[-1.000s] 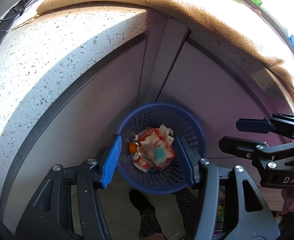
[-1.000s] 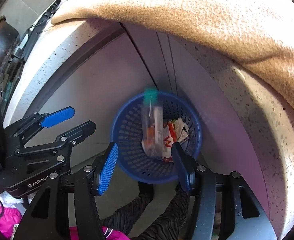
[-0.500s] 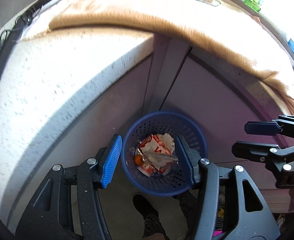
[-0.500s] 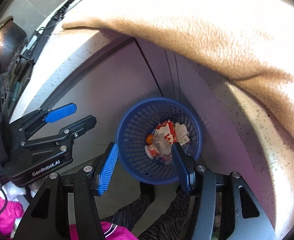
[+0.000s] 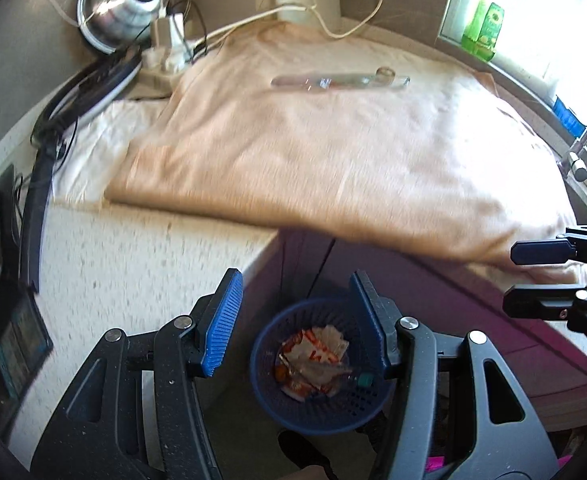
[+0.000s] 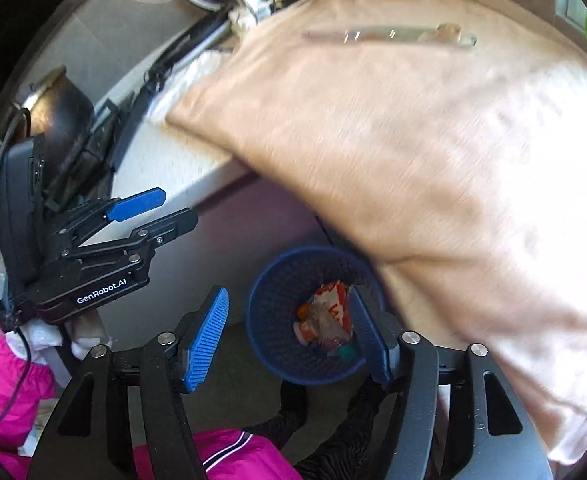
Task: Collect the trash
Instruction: 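Move both tools back over the towel toward the plastic strip and cap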
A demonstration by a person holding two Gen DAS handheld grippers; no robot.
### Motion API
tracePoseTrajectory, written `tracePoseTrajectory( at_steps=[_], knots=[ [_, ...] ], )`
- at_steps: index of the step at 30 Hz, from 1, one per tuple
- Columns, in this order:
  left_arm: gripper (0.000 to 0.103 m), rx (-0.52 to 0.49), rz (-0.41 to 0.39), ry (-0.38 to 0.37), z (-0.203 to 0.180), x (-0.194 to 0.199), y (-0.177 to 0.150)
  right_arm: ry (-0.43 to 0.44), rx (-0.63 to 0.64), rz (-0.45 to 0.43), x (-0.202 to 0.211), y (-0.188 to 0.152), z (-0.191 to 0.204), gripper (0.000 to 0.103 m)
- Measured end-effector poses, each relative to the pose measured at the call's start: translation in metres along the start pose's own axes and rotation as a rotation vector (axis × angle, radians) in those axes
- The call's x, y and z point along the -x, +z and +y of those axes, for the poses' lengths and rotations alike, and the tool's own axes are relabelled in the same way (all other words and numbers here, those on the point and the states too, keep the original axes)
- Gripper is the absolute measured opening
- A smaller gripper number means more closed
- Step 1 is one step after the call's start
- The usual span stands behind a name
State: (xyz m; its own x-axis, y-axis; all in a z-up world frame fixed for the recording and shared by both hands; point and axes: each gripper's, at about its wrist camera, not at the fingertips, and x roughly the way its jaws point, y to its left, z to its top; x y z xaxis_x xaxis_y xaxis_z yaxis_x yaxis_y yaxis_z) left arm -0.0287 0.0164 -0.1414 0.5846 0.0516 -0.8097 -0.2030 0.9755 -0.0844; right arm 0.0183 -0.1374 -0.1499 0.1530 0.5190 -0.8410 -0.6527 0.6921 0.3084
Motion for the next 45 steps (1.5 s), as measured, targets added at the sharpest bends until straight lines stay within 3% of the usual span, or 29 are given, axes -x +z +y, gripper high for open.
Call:
tracePoseTrajectory(
  at_steps=[7, 16, 30, 39, 45],
  knots=[
    [0.057, 0.001, -0.032, -0.012, -0.02, -0.001, 0.042, -0.01, -0.009, -0.079, 0.036, 0.027, -0.026, 0.066],
    [0.057, 0.117, -0.001, -0.014, -0.044, -0.019, 0.09, -0.044, 0.005, -0.143, 0.056, 0.076, -0.076, 0.067],
    [0.057, 0.496, 0.057, 0.009, -0.023, -0.06, 0.152, -0.021, 0.003, -0.166, 0.051, 0.155, -0.144, 0.067],
    [0.057, 0.794, 0.113, -0.02, 0.004, -0.105, 0.176, 0.005, -0.009, -0.157, 0.043, 0.167, -0.167, 0.067],
    [0.057, 0.889, 0.127, 0.001, 0.005, -0.132, 0.189, 0.012, -0.046, -0.166, 0.046, 0.169, -0.187, 0.067]
  ],
)
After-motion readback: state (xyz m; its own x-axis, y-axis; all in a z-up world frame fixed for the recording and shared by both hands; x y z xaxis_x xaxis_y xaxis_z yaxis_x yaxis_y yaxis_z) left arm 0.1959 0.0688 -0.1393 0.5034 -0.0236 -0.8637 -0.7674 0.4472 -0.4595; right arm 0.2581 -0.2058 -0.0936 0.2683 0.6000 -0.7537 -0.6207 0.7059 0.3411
